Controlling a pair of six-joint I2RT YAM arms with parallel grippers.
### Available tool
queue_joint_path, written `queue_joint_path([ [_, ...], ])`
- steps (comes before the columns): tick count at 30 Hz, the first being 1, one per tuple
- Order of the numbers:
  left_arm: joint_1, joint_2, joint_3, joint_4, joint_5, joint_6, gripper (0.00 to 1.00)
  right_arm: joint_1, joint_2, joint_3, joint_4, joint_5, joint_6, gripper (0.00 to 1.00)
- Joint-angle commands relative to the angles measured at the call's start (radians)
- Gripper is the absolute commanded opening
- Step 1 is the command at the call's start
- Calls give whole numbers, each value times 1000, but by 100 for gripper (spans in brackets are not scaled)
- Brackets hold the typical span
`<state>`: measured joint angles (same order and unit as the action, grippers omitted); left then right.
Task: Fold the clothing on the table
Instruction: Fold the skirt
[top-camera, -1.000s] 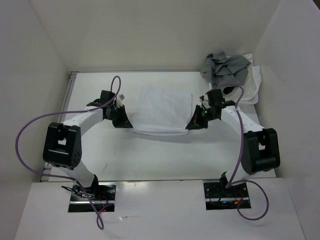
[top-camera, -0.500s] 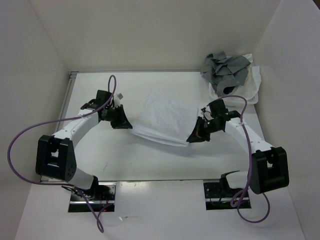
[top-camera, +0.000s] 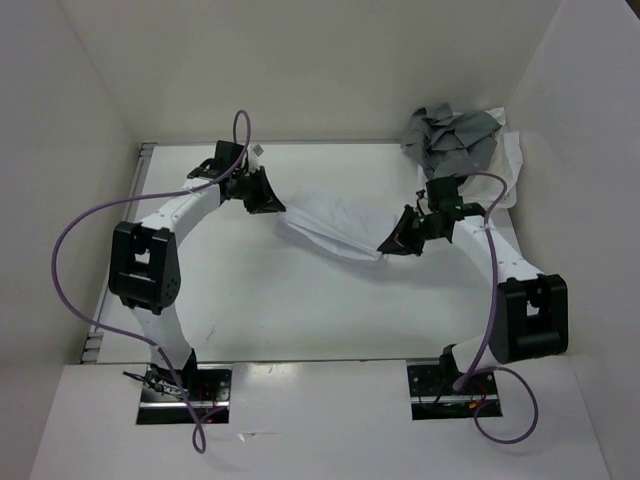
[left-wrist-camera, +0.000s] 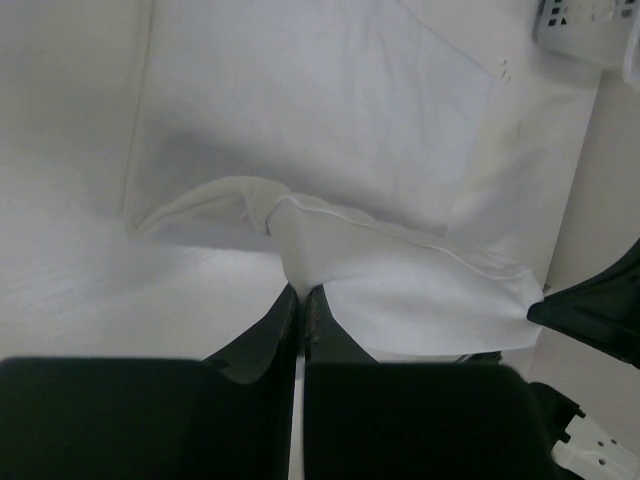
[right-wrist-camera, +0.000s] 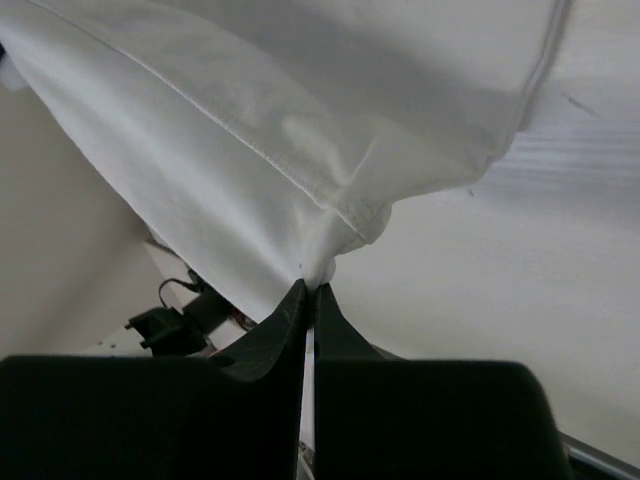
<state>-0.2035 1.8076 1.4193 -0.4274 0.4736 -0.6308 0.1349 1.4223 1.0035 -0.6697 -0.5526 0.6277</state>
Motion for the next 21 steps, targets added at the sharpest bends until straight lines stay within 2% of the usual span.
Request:
queue_joint_path([
  [1,-7,68,96,42,-23,-12,0,-34,35,63,77,37,29,4],
  [8,-16,234,243,42,-41,-21,0,-43,121,136,122,108,47,7],
  [11,-25,292,282,53,-53,-21,0,-43,179,147,171,146,58,18],
  [14,-25,355,349,65,-62,-43,25,-43,240,181,183,212,58,27],
  [15,-34,369,363,84,-62,-59,51,-43,266,199,215,250,58,35],
  [17,-34,398,397,139,-62,-95,66,-43,288,223,249,276,58,42],
  [18,-34,409,414,151,-62,-107,75,-43,297,233,289,290,58,48],
  [20,-34,446,484,174,-72,-125,100,-43,326,279,318,312,58,52],
  [21,-45,459,512,174,-81,-136,100,-43,336,299,337,328,58,52],
])
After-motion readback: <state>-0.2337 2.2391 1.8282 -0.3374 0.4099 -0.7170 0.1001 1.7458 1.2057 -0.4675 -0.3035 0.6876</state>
